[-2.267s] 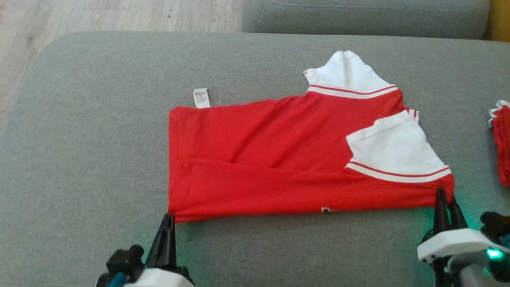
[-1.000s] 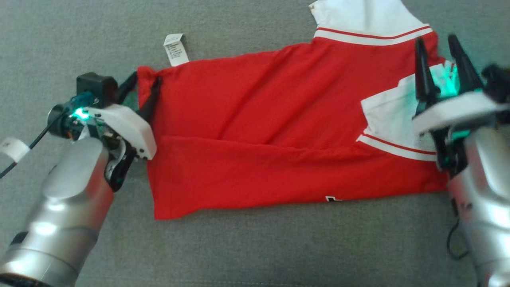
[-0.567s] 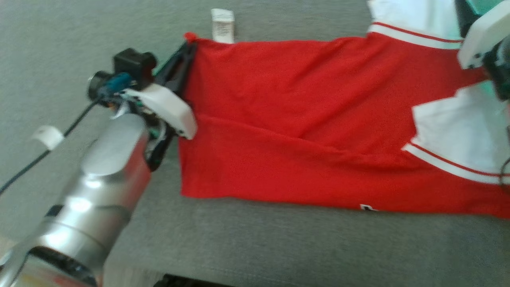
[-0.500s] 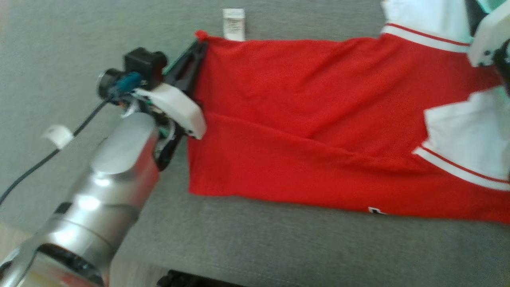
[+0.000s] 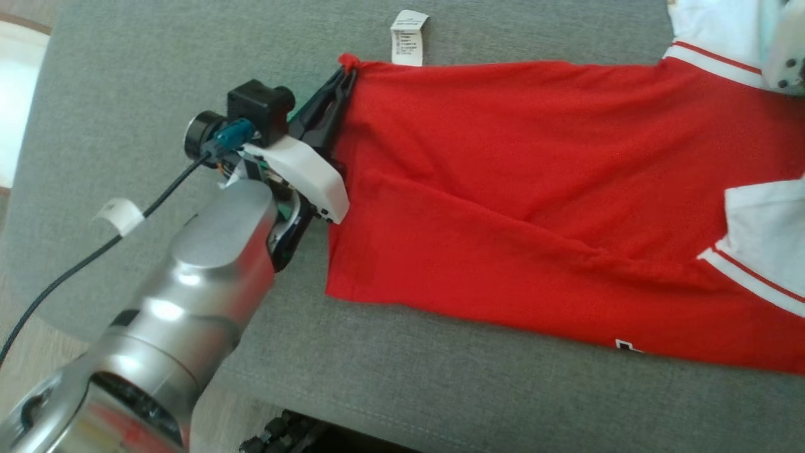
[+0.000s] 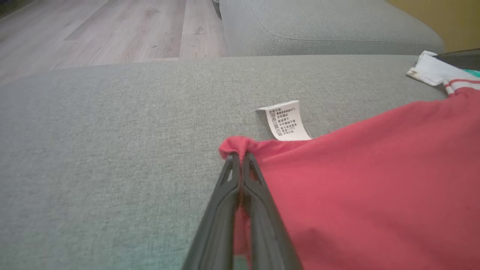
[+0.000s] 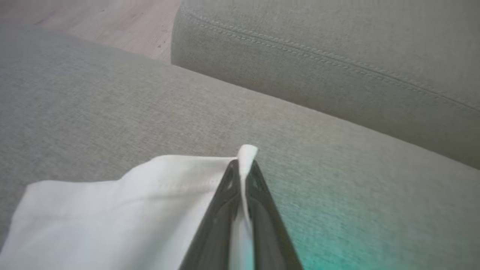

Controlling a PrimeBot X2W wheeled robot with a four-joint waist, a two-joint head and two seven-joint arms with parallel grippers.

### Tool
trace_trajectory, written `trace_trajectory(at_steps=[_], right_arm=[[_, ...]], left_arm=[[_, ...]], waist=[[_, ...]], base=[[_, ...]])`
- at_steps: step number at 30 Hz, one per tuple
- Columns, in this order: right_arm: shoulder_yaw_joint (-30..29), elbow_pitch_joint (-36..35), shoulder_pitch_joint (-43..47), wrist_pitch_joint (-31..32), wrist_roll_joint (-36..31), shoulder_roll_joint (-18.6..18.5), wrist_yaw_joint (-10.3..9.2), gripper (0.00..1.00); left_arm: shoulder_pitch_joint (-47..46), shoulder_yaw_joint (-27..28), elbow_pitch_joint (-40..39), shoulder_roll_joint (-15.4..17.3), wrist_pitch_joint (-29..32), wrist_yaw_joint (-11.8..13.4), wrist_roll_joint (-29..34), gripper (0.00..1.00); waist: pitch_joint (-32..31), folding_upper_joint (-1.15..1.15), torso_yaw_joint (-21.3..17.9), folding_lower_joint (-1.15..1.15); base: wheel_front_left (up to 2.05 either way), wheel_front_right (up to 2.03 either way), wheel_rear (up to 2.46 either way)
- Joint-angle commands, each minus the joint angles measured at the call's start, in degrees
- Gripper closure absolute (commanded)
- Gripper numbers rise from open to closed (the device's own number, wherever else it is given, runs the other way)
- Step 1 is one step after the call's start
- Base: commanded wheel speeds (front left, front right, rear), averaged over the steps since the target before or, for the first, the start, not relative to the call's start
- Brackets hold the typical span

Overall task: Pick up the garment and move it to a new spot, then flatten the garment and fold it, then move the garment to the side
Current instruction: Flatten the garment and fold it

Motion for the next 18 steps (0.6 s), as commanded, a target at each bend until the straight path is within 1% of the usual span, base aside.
trace_trajectory(at_steps=[1, 3, 5, 8, 10, 14, 18], right_arm=[[-0.23, -0.11, 0.62, -2.05, -0.74, -0.6, -0.04, 1.0], [-2.92, -0.44, -0.7, -7.97, -2.45, -1.35, -0.04, 1.0], [-6.12, -0.32, -1.6, -13.79, -4.52, -1.29, -0.04, 1.0], [-10.94, 0.19, -1.85, -21.28, -6.69, -0.42, -0.04, 1.0], [-12.31, 0.68, -1.08, -25.09, -7.63, 0.47, -0.04, 1.0], [-12.49, -0.36, 1.58, -28.95, -5.63, 3.8, -0.04, 1.0], [-10.14, -5.19, 7.84, -30.15, -0.86, 5.76, -0.04, 1.0]], left_arm=[[-2.52, 1.55, -0.28, 2.43, -0.94, 0.1, -0.58, 1.0], [-3.26, 2.61, 0.65, 2.79, -1.48, 0.3, -0.41, 1.0], [-3.78, 3.87, 1.18, 3.0, -1.78, 1.23, 0.08, 1.0], [-3.92, 7.65, -0.89, 3.61, -1.89, 4.12, 1.65, 1.0], [-2.56, 9.89, -2.67, 4.24, -1.9, 5.66, 3.54, 1.0], [1.27, 13.8, -6.84, 5.51, -1.91, 7.51, 8.18, 1.0], [7.09, 18.62, -10.41, 6.19, -1.92, 8.94, 11.95, 1.0]], waist=[[-0.17, 0.0, -0.55, 0.0], [-0.27, 0.0, -1.22, 0.0], [-0.64, 0.0, -1.98, 0.0], [-1.51, 0.0, -3.06, 0.0], [-2.47, 0.0, -4.0, 0.0], [-4.21, 0.0, -6.6, 0.0], [-6.51, 0.0, -9.34, 0.0]], base=[[0.0, 0.0, 0.0], [0.0, 0.0, 0.0], [0.0, 0.0, 0.0], [0.0, 0.0, 0.0], [0.0, 0.0, 0.0], [0.0, 0.0, 0.0], [0.0, 0.0, 0.0]])
